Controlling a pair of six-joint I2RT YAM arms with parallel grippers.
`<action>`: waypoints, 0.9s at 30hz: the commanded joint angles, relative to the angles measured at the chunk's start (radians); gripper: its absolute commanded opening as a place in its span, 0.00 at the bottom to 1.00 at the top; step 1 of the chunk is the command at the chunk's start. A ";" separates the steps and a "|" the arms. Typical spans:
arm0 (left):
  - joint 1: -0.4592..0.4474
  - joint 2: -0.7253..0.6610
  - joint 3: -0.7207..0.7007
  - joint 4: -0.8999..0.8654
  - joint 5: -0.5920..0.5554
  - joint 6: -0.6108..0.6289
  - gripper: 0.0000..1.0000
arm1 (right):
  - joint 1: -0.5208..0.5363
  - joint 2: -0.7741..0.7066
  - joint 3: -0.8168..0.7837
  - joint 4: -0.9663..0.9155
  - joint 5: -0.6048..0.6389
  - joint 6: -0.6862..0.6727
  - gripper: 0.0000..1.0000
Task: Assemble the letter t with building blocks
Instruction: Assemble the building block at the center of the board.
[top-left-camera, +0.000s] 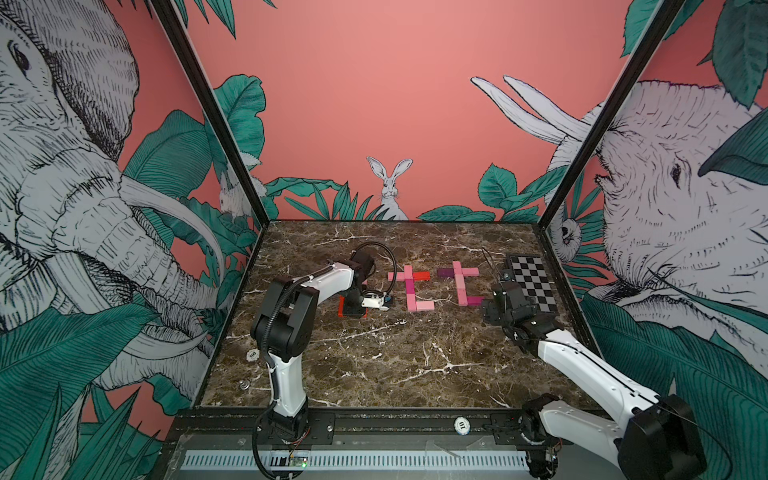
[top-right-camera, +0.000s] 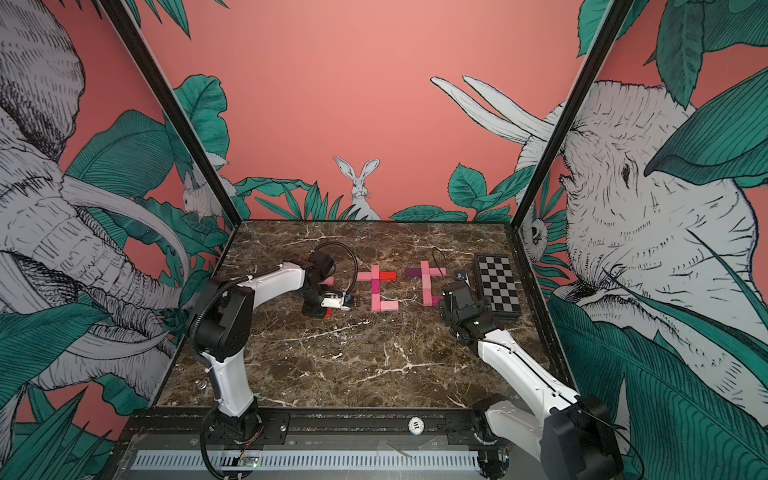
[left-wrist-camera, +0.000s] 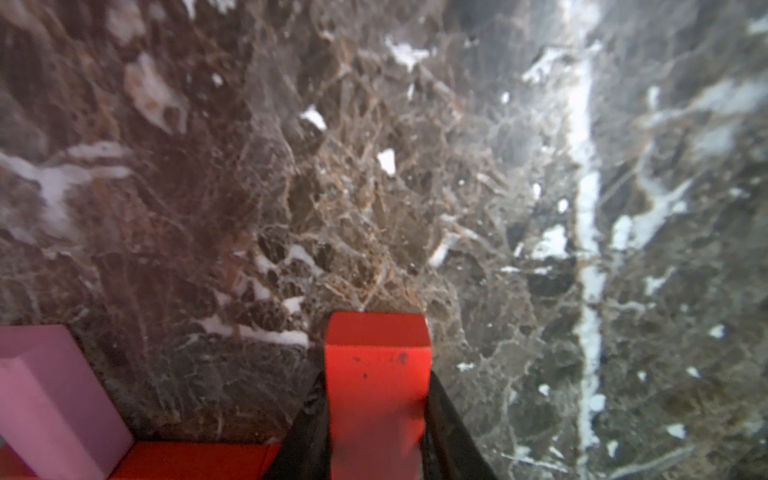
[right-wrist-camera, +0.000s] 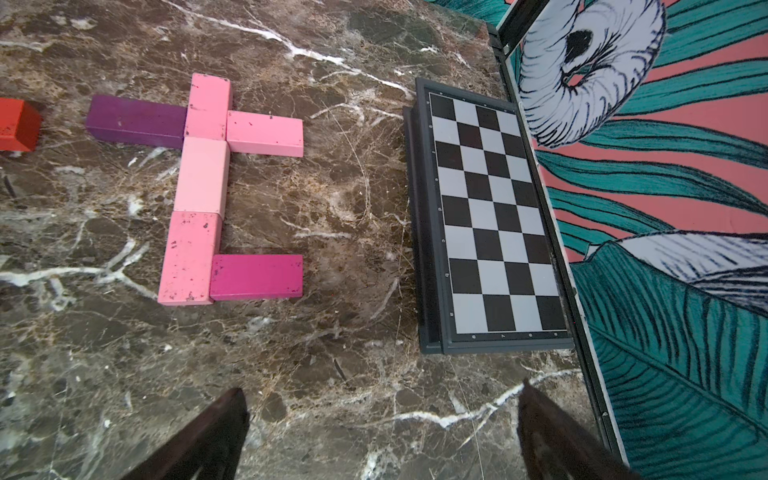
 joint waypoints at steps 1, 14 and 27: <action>0.010 -0.033 -0.028 -0.057 -0.011 0.020 0.18 | -0.003 -0.007 0.001 0.024 0.000 -0.001 0.98; 0.011 -0.009 -0.022 -0.035 -0.038 0.012 0.26 | -0.005 -0.016 -0.001 0.019 0.004 -0.001 0.98; 0.011 0.001 -0.021 -0.009 -0.051 0.000 0.44 | -0.005 -0.018 -0.004 0.020 0.006 0.000 0.99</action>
